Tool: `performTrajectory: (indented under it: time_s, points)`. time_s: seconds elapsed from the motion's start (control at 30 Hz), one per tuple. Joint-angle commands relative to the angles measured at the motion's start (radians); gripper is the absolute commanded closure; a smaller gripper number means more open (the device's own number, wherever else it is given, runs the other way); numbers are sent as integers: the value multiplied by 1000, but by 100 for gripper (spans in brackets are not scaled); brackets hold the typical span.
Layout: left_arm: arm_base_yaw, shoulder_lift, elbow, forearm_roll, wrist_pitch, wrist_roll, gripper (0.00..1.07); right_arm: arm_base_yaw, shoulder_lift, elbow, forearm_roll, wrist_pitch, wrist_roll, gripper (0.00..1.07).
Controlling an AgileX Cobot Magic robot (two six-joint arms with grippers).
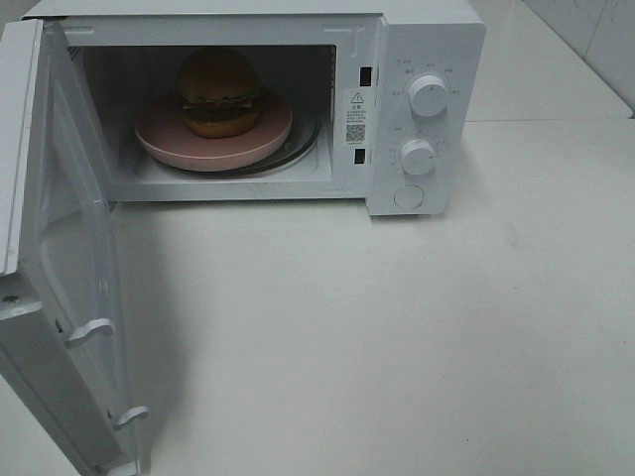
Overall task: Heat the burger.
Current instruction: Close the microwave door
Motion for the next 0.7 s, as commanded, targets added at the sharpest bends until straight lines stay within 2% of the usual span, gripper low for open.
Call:
performTrajectory:
  time_s: [0.03, 0.63, 0.7]
  points:
    - [-5, -1, 0, -2, -4, 2, 4, -6, -27, -2, -2, -17, -4, 32]
    - [-5, -1, -4, -29, -13, -2, 4, -6, -27, -2, -2, -17, -4, 32]
    - [-5, 0, -13, -29, -21, -7, 7, -6, -27, -2, -2, -17, -4, 32]
